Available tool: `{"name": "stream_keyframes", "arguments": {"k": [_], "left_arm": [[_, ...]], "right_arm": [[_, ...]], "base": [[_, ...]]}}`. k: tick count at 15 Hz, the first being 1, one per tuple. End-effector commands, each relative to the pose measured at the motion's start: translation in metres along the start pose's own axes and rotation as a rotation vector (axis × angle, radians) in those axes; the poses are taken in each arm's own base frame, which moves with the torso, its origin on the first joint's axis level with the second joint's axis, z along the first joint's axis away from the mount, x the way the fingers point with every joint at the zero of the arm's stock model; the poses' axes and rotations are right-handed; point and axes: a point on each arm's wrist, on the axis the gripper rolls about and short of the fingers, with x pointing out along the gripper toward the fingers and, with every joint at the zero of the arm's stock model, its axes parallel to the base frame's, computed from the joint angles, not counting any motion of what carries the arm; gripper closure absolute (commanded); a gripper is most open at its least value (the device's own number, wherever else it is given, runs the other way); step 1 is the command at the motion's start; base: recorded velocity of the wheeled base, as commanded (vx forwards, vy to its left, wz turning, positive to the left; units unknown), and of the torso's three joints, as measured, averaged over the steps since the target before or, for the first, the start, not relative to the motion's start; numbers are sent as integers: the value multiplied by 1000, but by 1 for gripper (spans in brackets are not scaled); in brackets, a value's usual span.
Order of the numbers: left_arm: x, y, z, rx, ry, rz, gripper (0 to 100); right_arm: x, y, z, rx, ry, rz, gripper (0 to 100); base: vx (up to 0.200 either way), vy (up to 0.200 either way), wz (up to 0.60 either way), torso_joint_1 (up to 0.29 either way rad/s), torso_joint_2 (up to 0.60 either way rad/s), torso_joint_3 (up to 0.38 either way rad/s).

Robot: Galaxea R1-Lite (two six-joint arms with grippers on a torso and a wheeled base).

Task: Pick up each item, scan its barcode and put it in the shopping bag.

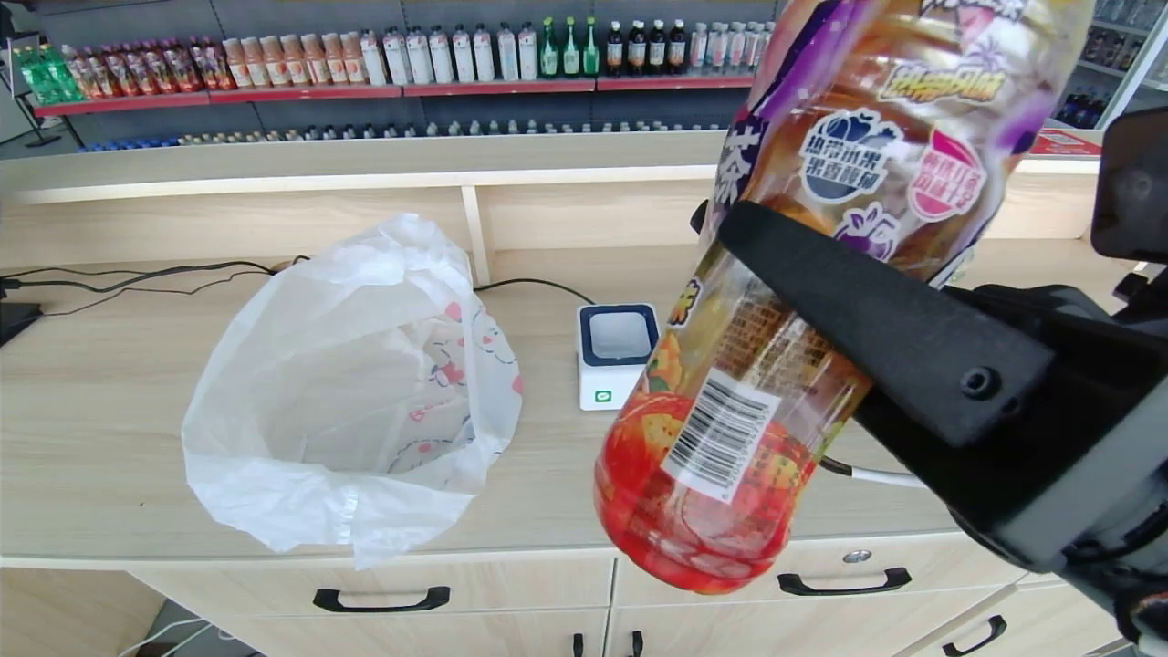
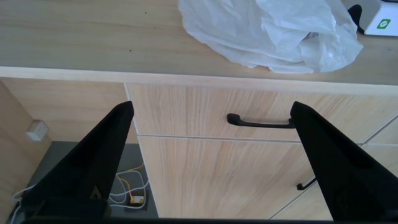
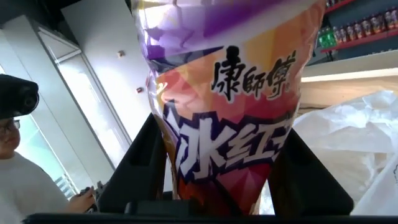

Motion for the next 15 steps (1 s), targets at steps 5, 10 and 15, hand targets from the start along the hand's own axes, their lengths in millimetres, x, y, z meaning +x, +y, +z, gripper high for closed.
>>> {"name": "stream_keyframes", "arguments": {"k": [5,10,15], "left_arm": [[0,0,0,0,0,0,0],[0,0,0,0,0,0,0],[0,0,0,0,0,0,0]], "right_arm": [[-1,-13,-15,-126,43,-56,100],[-19,-37,-37,-371,131,-261,100],[-18,-46,-39,-493,117,-442,100]], "base": [[0,0,0,0,0,0],[0,0,0,0,0,0],[0,0,0,0,0,0]]}}
